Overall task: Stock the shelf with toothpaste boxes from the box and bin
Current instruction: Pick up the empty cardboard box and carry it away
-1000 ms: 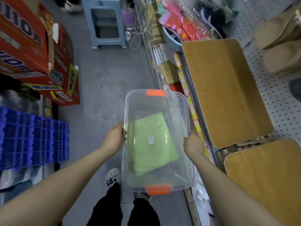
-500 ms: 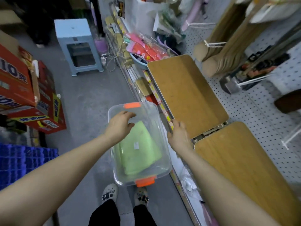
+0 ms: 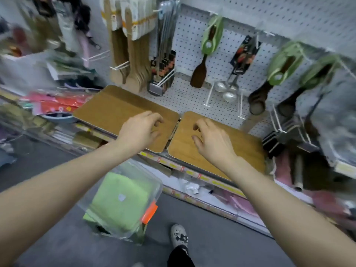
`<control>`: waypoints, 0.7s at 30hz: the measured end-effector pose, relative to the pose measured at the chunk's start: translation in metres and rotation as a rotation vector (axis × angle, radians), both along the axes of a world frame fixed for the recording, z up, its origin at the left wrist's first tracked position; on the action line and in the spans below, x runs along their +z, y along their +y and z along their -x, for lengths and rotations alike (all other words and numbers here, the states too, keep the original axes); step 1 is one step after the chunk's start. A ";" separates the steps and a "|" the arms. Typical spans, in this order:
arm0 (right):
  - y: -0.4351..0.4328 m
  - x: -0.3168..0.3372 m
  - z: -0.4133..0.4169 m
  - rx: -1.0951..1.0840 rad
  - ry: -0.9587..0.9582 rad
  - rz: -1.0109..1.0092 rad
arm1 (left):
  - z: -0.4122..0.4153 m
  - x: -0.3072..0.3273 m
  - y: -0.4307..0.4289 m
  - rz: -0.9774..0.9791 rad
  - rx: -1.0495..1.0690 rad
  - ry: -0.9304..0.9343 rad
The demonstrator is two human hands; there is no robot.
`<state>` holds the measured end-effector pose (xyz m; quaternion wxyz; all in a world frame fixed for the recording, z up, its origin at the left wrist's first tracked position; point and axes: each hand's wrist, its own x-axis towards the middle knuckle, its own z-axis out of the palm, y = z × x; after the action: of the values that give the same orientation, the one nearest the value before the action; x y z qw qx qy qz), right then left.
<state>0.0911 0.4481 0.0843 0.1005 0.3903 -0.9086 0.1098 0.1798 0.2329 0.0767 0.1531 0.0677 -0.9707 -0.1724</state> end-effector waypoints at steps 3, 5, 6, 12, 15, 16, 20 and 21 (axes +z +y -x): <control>0.062 0.015 -0.019 -0.137 0.042 0.051 | 0.013 0.022 0.056 0.010 -0.194 0.045; 0.106 0.022 -0.034 -0.240 0.077 0.065 | 0.021 0.031 0.097 0.010 -0.319 0.056; 0.130 0.026 -0.042 -0.301 0.093 0.064 | 0.024 0.036 0.121 0.014 -0.385 0.060; 0.259 0.031 -0.079 -0.551 0.173 0.079 | 0.041 0.052 0.254 0.043 -0.643 0.074; 0.333 0.032 -0.096 -0.684 0.210 0.059 | 0.049 0.059 0.335 0.069 -0.767 0.088; 0.344 0.030 -0.098 -0.701 0.215 0.055 | 0.050 0.060 0.348 0.072 -0.782 0.092; 0.447 0.029 -0.118 -0.847 0.190 0.035 | 0.061 0.062 0.464 0.055 -0.890 0.111; 0.475 0.030 -0.124 -0.878 0.192 0.030 | 0.063 0.061 0.495 0.051 -0.920 0.099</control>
<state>0.2149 0.9226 0.1139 0.2269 -0.0255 -0.9730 0.0331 0.1169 0.7279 0.1375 0.1085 -0.3821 -0.8953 -0.2016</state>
